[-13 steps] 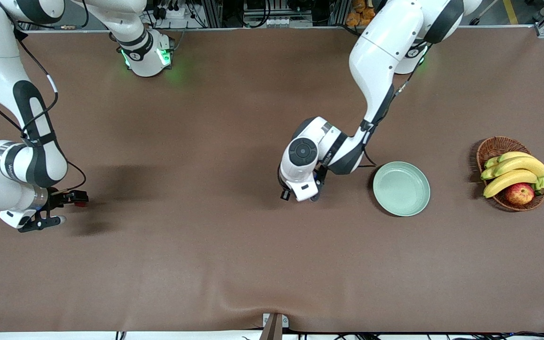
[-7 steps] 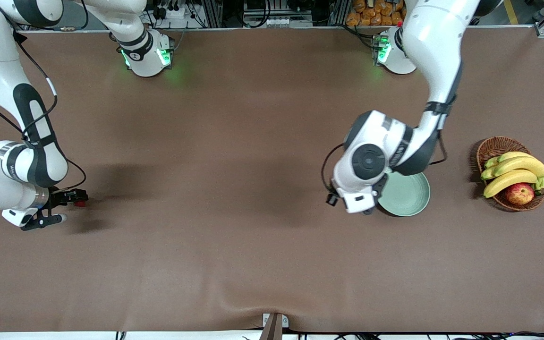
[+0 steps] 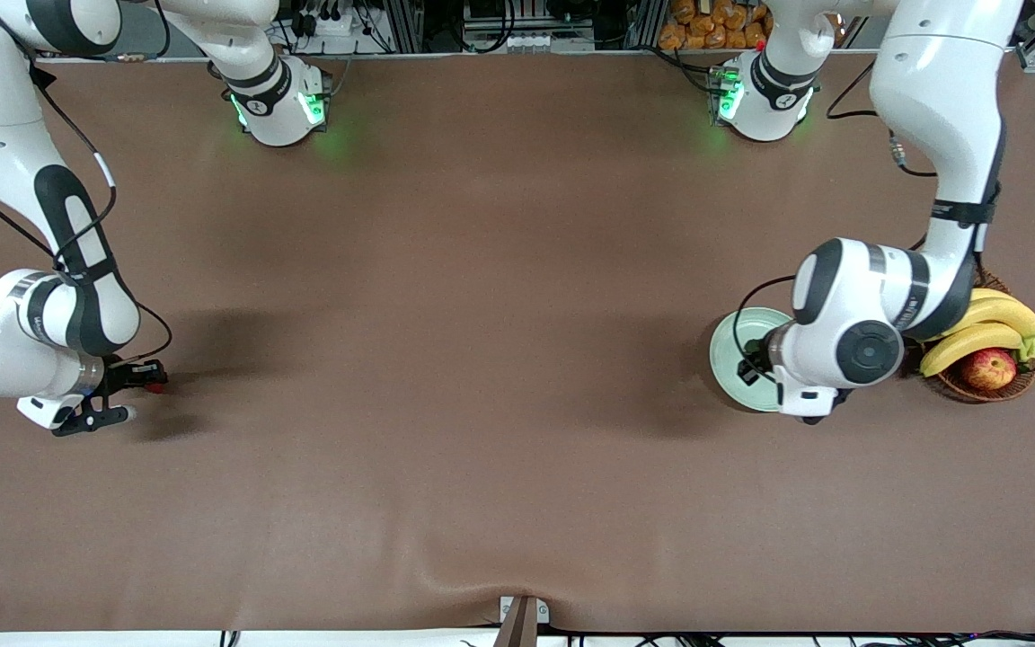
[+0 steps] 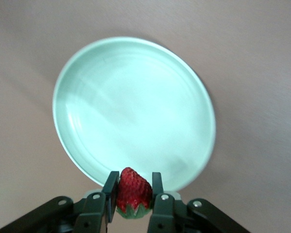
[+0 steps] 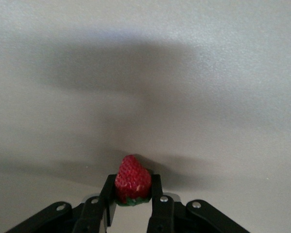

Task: Collect all strawberries into plate
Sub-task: 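Drop the strawberry on the plate while the right gripper grasps another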

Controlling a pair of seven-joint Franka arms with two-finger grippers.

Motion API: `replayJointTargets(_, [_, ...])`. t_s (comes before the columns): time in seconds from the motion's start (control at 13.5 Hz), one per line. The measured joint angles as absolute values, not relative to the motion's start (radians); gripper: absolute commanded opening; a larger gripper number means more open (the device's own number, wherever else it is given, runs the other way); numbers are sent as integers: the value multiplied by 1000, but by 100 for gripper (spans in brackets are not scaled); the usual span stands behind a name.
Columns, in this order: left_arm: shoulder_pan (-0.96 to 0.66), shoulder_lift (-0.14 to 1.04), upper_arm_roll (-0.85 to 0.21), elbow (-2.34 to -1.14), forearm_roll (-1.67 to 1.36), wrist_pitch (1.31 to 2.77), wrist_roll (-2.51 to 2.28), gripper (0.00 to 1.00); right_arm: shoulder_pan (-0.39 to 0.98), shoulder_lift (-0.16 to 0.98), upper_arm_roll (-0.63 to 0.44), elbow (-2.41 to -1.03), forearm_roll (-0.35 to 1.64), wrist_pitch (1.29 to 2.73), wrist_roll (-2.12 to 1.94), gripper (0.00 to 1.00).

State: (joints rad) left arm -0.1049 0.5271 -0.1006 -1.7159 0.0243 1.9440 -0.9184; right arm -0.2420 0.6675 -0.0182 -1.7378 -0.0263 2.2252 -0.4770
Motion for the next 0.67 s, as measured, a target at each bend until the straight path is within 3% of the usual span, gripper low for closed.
replayJointTargets(0.37, [-62,579,-101,-1774,29,2071,-803,0,-233,651,23,-1615,-15,2019,-402,0])
replayJointTargets(0.45, [-54,595,-101,-1778,29,2084,-785,14,-226,643,38,-1584,-5,1960,-366,0])
replayJointTargets(0.52, [-47,610,-101,-1780,29,2094,-765,41,-214,634,51,-1554,8,1904,-324,0])
replayJointTargets(0.59, [-40,617,-101,-1780,30,2100,-743,87,-198,628,62,-1529,24,1861,-278,0])
replayJointTargets(0.67, [-34,618,-101,-1779,30,2102,-718,100,-179,622,69,-1508,43,1829,-229,0])
